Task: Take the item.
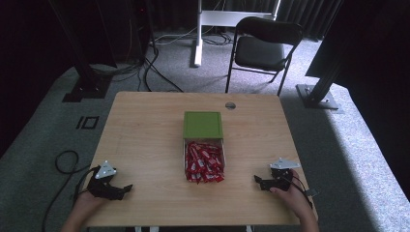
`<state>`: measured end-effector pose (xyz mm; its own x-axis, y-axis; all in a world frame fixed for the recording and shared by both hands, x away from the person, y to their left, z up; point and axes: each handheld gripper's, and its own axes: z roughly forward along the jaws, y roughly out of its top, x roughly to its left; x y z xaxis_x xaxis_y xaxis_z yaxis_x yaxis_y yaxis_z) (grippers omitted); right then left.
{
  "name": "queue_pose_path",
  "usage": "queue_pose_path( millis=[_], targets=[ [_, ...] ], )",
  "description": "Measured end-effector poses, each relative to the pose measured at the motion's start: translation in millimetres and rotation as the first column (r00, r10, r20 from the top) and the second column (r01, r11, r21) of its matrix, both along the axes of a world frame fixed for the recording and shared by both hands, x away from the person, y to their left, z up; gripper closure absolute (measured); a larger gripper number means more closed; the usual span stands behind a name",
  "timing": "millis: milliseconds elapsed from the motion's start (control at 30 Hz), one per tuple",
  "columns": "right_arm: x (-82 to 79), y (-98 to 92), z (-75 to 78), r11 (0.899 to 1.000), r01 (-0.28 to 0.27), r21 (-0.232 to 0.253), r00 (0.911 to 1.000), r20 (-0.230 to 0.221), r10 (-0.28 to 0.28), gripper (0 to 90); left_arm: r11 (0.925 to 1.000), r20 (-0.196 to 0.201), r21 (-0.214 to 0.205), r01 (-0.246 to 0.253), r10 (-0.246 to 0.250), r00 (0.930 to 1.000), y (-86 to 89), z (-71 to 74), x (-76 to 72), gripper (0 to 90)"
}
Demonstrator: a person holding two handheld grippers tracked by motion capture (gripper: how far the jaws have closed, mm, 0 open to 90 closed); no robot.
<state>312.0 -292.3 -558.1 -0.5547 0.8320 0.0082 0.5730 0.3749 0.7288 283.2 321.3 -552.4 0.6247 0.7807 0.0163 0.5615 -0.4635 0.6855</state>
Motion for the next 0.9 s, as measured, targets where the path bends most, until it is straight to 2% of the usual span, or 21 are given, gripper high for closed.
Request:
queue_pose_path(
  millis=[367, 400, 500, 600, 900],
  targets=[
    [0.1, 2.4, 0.8, 1.0, 0.026, 0.001, 0.9996, -0.004, -0.026, 13.8, 1.0, 0.0, 0.0, 0.0, 0.0, 1.0, 0.0, 0.0, 0.0, 1.6],
    [0.3, 3.1, 1.5, 1.0, 0.02, 0.015, 0.9997, -0.012, -0.02, 13.8, 1.0, 0.0, 0.0, 0.0, 0.0, 1.0, 0.0, 0.0, 0.0, 1.6],
    [0.5, 3.9, 2.0, 1.0, 0.021, 0.015, 0.9997, -0.014, -0.021, 13.8, 1.0, 0.0, 0.0, 0.0, 0.0, 1.0, 0.0, 0.0, 0.0, 1.6],
    [1.3, 3.6, 4.1, 0.998, 0.045, 0.04, 0.9989, -0.014, -0.044, 13.9, 1.0, 0.0, 0.0, 0.0, 0.0, 1.0, 0.0, 0.0, 0.0, 1.6],
    [2.0, 4.0, 18.3, 0.997, 0.051, 0.055, 0.9985, 0.02, -0.052, 13.9, 1.0, 0.0, 0.0, 0.0, 0.0, 1.0, 0.0, 0.0, 0.0, 1.6]
  ],
)
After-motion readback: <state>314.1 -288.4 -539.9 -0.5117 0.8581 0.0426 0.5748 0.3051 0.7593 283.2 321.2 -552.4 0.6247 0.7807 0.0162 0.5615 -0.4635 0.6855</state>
